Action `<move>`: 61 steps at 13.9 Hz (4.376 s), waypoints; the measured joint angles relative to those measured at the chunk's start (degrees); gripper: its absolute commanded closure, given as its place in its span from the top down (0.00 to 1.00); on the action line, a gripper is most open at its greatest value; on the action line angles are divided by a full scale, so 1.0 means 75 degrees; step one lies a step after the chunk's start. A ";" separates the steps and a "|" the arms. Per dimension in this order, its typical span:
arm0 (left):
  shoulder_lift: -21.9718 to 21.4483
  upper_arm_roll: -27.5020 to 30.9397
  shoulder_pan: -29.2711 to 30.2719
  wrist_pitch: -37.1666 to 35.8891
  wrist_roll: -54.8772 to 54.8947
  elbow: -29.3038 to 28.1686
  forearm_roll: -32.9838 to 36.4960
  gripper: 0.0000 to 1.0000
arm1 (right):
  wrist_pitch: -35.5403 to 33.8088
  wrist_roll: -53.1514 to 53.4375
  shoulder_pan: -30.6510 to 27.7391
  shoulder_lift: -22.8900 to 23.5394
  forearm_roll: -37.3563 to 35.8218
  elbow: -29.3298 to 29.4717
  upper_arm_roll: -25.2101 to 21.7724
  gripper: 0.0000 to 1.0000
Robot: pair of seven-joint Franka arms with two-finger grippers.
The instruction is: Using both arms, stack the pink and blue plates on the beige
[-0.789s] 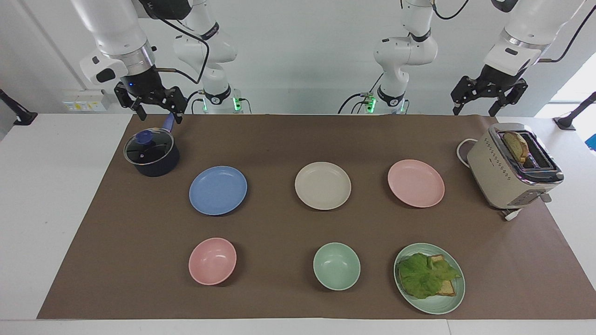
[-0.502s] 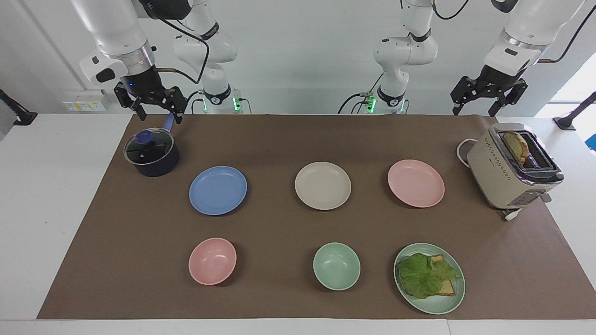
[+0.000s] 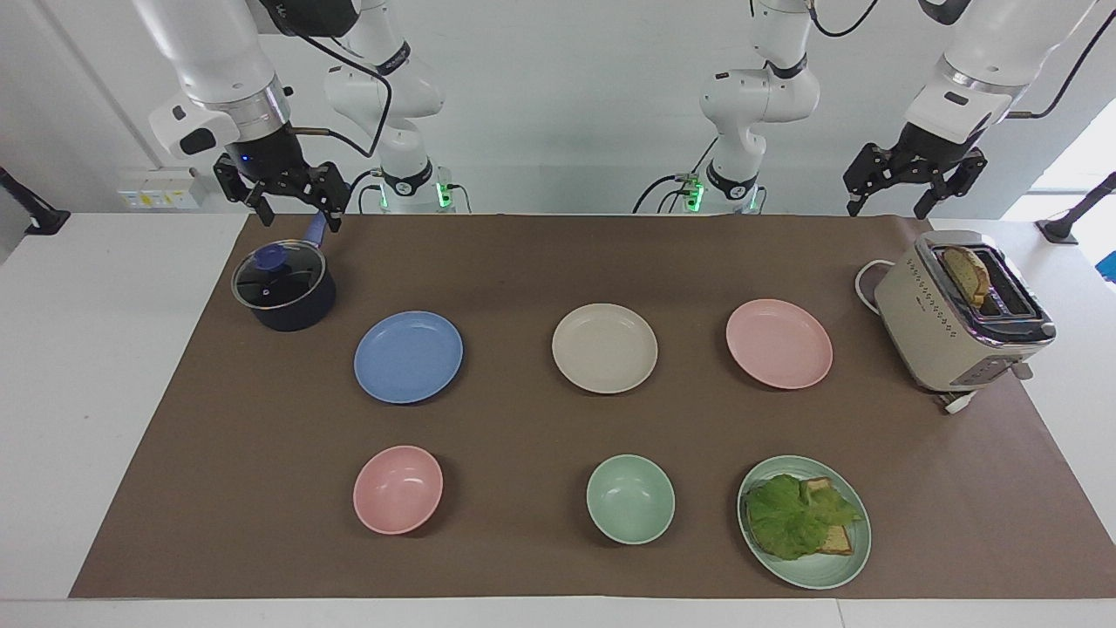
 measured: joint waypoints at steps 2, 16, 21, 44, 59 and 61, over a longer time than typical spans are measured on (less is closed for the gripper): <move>0.0000 0.0000 0.0000 -0.0006 0.0002 -0.0002 0.0000 1.00 | 0.0000 0.0000 0.0000 0.0000 0.0000 0.0000 0.0000 1.00; 0.0046 0.0055 0.0176 0.1208 0.0002 -0.1687 0.0000 1.00 | 0.0000 0.0000 -0.0136 0.0000 0.0000 -0.0002 -0.0008 1.00; 0.0374 0.0070 0.0451 0.3250 -0.0024 -0.3360 -0.0001 1.00 | 0.0000 0.0000 -0.0153 0.0000 0.0000 -0.0004 -0.0008 1.00; 0.1628 0.0074 0.1076 0.4877 0.0794 -0.4041 -0.0025 0.00 | -0.0010 0.0000 -0.0159 -0.0016 0.0000 -0.0057 -0.0008 1.00; 0.0798 -0.0473 -0.0457 0.2495 -0.1951 -0.2306 -0.1518 0.00 | -0.0011 -0.0026 -0.0220 -0.0044 0.0000 -0.0118 -0.0008 1.00; 0.0817 -0.0491 -0.1187 0.2980 -0.2702 -0.2433 -0.1519 0.00 | -0.0011 -0.0037 -0.0236 -0.0052 0.0000 -0.0134 -0.0008 1.00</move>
